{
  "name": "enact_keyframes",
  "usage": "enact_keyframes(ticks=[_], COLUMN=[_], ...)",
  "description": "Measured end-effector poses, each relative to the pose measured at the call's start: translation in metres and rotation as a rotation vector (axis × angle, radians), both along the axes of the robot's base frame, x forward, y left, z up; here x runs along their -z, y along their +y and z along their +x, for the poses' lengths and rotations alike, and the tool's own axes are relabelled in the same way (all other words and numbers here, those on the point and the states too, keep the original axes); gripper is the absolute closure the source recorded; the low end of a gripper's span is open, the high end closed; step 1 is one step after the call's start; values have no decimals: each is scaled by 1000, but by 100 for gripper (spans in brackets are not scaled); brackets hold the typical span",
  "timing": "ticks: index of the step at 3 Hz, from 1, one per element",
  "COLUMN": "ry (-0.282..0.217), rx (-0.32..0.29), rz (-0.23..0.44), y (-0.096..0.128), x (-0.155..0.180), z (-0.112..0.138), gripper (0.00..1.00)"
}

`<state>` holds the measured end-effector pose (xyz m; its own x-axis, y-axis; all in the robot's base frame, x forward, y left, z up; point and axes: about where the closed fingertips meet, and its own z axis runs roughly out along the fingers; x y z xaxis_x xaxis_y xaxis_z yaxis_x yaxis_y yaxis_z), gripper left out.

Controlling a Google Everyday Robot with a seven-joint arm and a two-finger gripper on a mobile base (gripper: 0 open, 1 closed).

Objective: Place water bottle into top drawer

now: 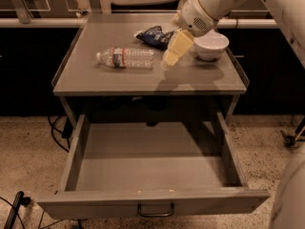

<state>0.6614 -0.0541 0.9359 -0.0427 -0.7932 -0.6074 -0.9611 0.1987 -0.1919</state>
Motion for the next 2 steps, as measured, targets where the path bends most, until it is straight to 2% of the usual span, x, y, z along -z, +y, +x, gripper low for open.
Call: enact_keyframes(ticks=[1, 2], ry=[34, 63], rx=[16, 20], rz=[71, 109], y=[33, 53], x=[18, 31], z=[28, 47], gripper=[0, 0])
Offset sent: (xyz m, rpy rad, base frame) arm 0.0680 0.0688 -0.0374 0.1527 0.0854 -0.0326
